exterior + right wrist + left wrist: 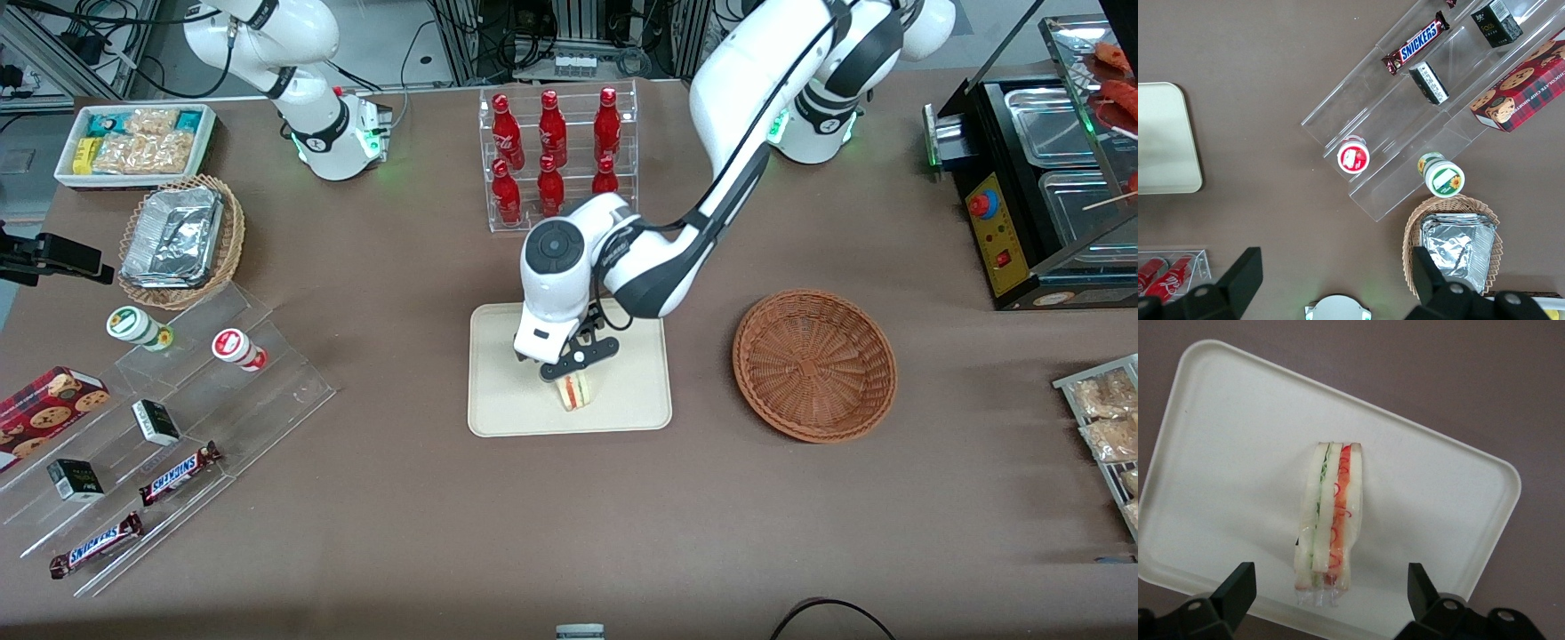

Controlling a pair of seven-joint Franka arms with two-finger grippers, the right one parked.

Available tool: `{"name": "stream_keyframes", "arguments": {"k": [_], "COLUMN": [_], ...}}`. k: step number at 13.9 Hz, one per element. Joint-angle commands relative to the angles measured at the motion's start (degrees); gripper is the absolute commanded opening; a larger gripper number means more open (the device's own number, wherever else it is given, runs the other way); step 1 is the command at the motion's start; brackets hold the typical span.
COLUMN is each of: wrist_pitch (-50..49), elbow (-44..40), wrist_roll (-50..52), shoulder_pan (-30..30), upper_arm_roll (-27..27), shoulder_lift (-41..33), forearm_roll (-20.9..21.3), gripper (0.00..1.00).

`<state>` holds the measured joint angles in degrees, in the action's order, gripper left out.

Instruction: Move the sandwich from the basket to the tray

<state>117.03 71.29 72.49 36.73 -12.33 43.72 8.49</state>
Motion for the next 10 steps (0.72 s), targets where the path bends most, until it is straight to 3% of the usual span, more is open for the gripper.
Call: {"name": "stream_keyframes", "arguments": {"k": [1, 4, 7, 10], "wrist_pitch": [-5.5, -9.1, -11.9, -14.0], "elbow": [-1.4, -0.5, 3.4, 8.1], "wrist_roll": [-8.2, -22.3, -21.2, -32.2], "shoulder_pan": [-2.6, -7.2, -13.1, -18.9], "upper_arm_roll": [0.1, 0.2, 0.3, 0.3], "shoulder_lift": [-3.3, -6.9, -11.3, -16.0], "forearm_roll": [-0.8, -2.0, -1.8, -2.3], "gripper": [1.00, 1.00, 1.00, 1.00]}}
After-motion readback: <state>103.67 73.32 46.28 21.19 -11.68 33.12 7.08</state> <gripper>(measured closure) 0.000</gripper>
